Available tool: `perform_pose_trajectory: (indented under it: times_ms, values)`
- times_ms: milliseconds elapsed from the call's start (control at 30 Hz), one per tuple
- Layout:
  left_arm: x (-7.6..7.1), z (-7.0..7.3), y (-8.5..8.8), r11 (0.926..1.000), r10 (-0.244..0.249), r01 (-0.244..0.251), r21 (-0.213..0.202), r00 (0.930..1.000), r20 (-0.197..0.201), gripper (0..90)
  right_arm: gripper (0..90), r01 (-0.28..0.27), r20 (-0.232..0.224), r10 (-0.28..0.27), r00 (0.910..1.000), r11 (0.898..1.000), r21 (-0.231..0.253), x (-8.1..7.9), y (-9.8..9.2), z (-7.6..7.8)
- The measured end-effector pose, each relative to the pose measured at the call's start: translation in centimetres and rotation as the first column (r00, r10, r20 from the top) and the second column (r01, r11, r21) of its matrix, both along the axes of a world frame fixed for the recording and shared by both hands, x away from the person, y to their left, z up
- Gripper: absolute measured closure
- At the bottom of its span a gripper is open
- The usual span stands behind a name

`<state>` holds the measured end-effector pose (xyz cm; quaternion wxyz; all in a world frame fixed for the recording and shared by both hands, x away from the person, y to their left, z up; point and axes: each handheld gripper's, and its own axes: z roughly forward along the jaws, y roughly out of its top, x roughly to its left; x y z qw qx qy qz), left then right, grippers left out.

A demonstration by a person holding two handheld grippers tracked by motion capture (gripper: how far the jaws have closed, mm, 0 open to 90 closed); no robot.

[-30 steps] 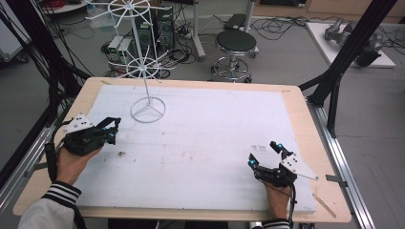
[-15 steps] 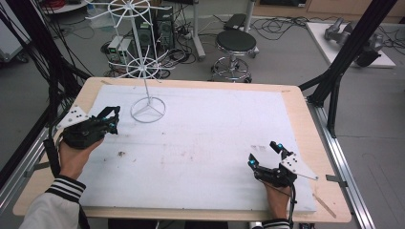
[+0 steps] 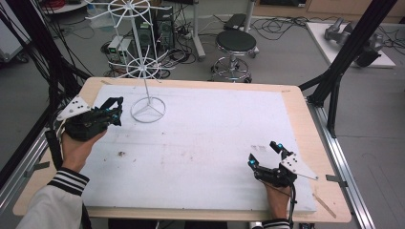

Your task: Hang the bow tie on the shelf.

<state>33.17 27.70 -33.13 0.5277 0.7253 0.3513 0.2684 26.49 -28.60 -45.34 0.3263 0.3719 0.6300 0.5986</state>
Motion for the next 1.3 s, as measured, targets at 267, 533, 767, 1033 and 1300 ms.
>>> perform_pose_trajectory:
  times_ms: [267,533,767,1033,1300]
  values:
    - [0.6,2.0,-0.4,0.9999,-0.010,0.011,-0.012,0.9994,0.032,82.3,6.9,-0.001,0.002,0.001,1.0000,1.000,-0.003,0.0,0.0,0.0]
    - [1.6,3.8,-1.2,0.9994,-0.032,0.033,-0.012,0.9981,0.053,82.3,6.9,0.000,0.004,0.000,1.0000,1.000,0.000,0.0,0.0,0.0]
    - [2.0,3.9,-2.0,0.9988,-0.047,0.048,-0.007,0.9974,0.055,82.3,6.9,0.000,0.005,0.000,1.0000,1.000,-0.003,0.0,0.0,0.0]
    - [2.2,3.9,-3.0,0.9986,-0.053,0.053,-0.001,0.9968,0.061,82.2,6.9,0.001,0.003,-0.001,1.0000,1.000,-0.001,0.1,0.0,0.0]
    - [2.5,4.0,-4.0,0.9979,-0.064,0.064,0.015,0.9959,0.063,82.2,6.9,0.001,0.004,-0.001,1.0000,1.000,0.001,0.1,0.0,0.0]
